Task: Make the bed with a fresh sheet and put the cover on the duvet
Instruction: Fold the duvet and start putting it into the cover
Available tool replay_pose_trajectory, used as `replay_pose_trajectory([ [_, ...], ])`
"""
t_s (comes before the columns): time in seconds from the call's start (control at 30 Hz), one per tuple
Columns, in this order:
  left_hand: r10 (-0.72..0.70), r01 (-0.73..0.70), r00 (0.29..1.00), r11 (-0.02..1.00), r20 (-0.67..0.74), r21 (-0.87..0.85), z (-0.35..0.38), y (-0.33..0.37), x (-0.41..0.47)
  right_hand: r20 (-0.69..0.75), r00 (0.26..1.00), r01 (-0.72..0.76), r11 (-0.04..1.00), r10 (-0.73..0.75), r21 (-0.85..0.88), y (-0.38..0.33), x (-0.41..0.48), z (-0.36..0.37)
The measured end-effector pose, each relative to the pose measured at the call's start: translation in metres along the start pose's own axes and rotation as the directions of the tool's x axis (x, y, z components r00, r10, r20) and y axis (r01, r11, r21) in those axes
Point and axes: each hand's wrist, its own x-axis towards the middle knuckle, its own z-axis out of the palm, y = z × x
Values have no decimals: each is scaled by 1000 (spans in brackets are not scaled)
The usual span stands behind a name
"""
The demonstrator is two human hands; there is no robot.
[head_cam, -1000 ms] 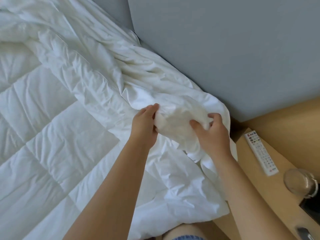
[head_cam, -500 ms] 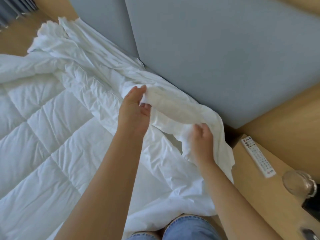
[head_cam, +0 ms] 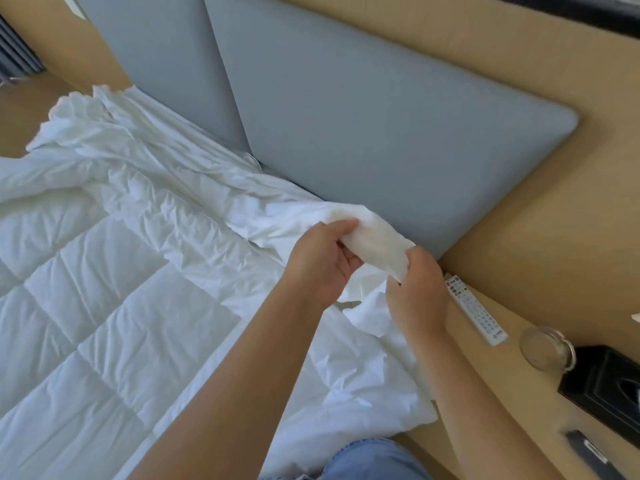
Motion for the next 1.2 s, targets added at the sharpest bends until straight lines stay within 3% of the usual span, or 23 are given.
replay_pose_trajectory([
  [0.07,-12,20,997,994,71,-108,5,-4,-9,-75,961,-251,952,266,173,15,3,-1],
  [0.13,-73,89,994,968,77,-236,0,-10,-15,-85,878,-397,816,471,421,24,6,-13],
  [0.23,-173,178,984,924,45,-338,-9,-18,-24,-76,928,-265,789,365,554,21,2,-50],
  [0.3,-233,207,971,931,-51,-301,-8,-20,-24,5,980,-180,889,197,421,13,-9,-76],
  [0.37,-251,225,958,959,-142,-174,-3,-20,-21,144,988,-87,982,63,165,14,-24,-96],
  [0.47,-220,210,971,972,-98,-101,3,-13,-15,335,933,-44,965,132,-257,31,-47,-111],
  [0.53,-197,195,980,966,5,-173,8,-7,-14,269,947,-42,902,172,-429,49,-61,-113],
  [0.6,-171,180,984,961,60,-211,12,-8,-13,1,983,-168,900,184,-403,67,-71,-115],
  [0.67,-162,177,982,970,100,-167,13,-18,-17,-227,916,-359,928,330,-99,73,-71,-123],
  [0.7,-172,184,980,976,103,-118,10,-25,-19,-241,889,-394,918,390,36,76,-70,-127],
  [0.73,-187,191,980,981,74,-46,5,-32,-21,-159,895,-418,908,417,29,79,-70,-130],
  [0.77,-187,187,982,980,-5,72,-2,-40,-21,3,911,-408,905,412,-120,83,-70,-132],
  [0.8,-144,169,983,950,-113,262,-10,-48,-21,218,880,-353,888,422,-296,83,-73,-134],
  [0.83,-53,150,979,841,-197,519,-19,-58,-21,393,800,-295,868,453,-398,82,-76,-133],
  [0.87,39,132,978,647,-206,751,-29,-68,-24,524,722,-277,882,452,-380,77,-79,-128],
  [0.9,91,108,983,424,-161,899,-38,-78,-29,607,683,-312,914,406,-260,67,-80,-118],
  [0.93,87,76,991,237,-99,969,-46,-89,-37,628,700,-380,922,341,-76,51,-79,-104],
  [1.0,5,-4,1000,5,4,1000,-61,-110,-55,560,785,-448,867,265,219,22,-72,-63],
  [1.03,-31,-56,998,-51,54,997,-67,-120,-64,564,790,-416,887,242,201,8,-68,-40],
  [1.1,-97,-163,983,-105,153,981,-79,-134,-82,691,694,-278,961,203,-3,-16,-64,5],
  [1.13,-121,-191,976,-105,178,976,-85,-136,-89,733,653,-160,981,192,-114,-25,-64,24],
  [1.2,-149,-182,973,-24,176,983,-97,-131,-96,718,677,-15,979,161,-206,-31,-62,47],
])
